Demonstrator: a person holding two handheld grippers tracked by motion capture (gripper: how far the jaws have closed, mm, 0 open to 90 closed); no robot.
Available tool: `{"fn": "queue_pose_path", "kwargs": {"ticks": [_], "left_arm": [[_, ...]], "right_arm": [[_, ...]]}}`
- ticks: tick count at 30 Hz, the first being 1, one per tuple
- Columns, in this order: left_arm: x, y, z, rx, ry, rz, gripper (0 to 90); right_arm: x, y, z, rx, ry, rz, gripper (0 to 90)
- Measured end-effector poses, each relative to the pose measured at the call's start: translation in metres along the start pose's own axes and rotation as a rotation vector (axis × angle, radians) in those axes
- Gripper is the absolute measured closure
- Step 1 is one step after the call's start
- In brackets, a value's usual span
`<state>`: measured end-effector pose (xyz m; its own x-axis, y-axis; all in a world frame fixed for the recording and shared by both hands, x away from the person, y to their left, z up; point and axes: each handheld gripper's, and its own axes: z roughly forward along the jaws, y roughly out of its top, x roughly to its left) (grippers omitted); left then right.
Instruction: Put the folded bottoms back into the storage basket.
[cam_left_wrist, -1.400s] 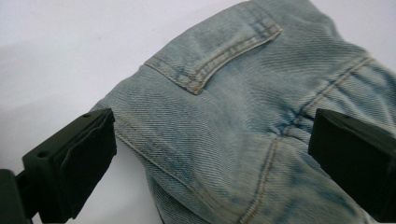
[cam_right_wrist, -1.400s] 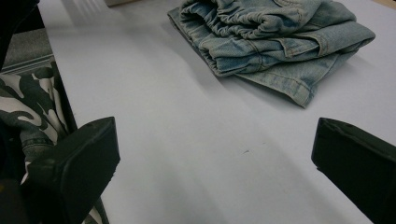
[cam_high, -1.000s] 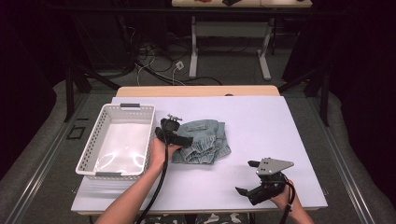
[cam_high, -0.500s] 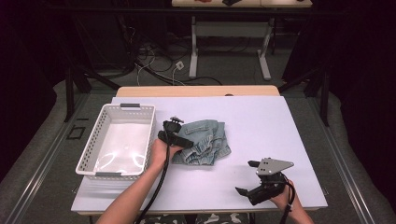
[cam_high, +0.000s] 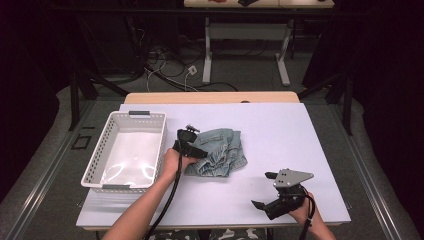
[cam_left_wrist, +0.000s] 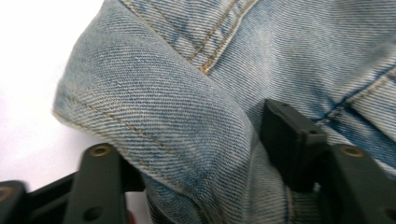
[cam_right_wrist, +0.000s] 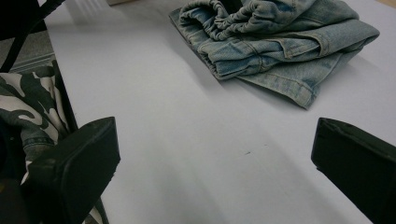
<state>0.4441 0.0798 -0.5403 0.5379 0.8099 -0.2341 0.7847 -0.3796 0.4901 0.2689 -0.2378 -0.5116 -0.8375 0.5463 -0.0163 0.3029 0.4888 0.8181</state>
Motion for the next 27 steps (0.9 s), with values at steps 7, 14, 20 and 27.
{"fn": "queue_pose_path", "kwargs": {"ticks": [7,14,20,27], "left_arm": [[0.007,-0.004,-0.001,-0.035,-0.078,-0.063,60.4],[0.007,-0.007,-0.007,-0.08,-0.113,-0.071,66.3],[0.004,-0.012,-0.015,-0.138,-0.145,-0.059,67.5],[0.001,-0.018,-0.022,-0.188,-0.167,-0.036,66.4]], "right_arm": [[0.0,0.0,0.001,0.002,0.001,-0.002,1.0],[0.0,0.001,0.001,0.001,-0.001,-0.005,1.0],[0.0,0.0,0.001,0.002,-0.003,-0.006,1.2],[0.0,0.0,0.0,0.003,-0.014,-0.012,2.3]]}}
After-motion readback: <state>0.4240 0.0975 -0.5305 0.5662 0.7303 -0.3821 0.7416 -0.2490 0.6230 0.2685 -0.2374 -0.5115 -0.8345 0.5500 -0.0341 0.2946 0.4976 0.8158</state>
